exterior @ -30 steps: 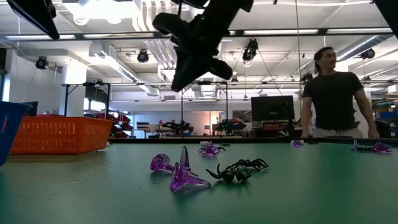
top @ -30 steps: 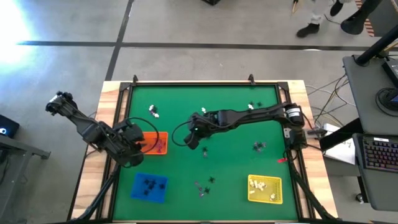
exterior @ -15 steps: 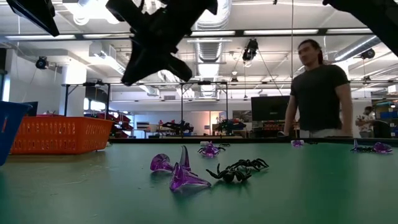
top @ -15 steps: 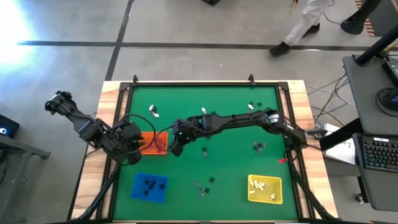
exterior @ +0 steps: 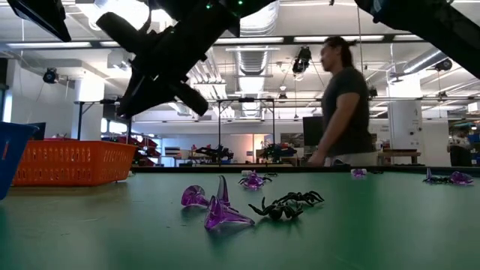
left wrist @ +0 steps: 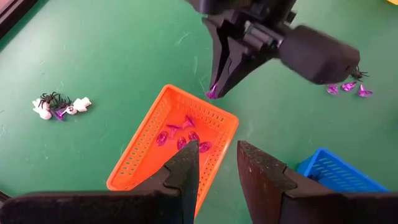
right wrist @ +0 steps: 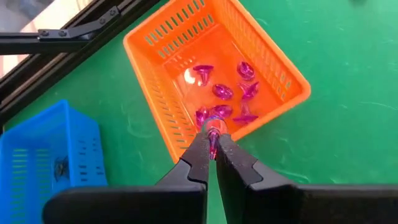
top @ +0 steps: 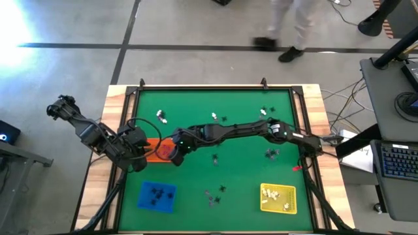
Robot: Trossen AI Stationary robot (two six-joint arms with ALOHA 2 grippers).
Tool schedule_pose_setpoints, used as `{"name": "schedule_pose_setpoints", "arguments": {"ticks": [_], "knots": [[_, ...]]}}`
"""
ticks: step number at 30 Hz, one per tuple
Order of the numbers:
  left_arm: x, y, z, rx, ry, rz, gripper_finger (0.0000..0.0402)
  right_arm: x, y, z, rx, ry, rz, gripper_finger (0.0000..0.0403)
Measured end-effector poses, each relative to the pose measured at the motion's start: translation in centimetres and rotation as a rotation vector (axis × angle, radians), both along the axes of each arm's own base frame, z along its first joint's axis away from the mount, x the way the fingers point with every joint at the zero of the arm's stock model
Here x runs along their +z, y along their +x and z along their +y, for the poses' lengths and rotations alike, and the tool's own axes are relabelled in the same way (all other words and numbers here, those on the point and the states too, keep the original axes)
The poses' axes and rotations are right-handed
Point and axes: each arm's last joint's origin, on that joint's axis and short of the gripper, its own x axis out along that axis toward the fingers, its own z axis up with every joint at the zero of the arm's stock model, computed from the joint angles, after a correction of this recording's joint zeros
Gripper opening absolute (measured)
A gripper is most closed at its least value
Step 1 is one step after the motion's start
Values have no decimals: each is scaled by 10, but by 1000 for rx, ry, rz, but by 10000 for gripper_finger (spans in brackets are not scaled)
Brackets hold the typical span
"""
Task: Sort Halloween decoration
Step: Put the violet witch hat toy into the orange bin
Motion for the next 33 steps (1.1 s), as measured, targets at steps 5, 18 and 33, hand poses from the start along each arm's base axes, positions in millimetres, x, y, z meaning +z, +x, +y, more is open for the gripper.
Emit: {"name": "schedule_pose_setpoints", "arguments": {"ticks": [5,18,33], "knots": [[1,-1,1,-1,-2,-3,91,-7,7,0,2,8,-39,9],[2,-3,2,-1,-8,-11,91,-18,12,0,31,15,-65,9],[2,-2,2,-1,-11,-15,91,-16,16,-10,20,-3,-117,9]]}}
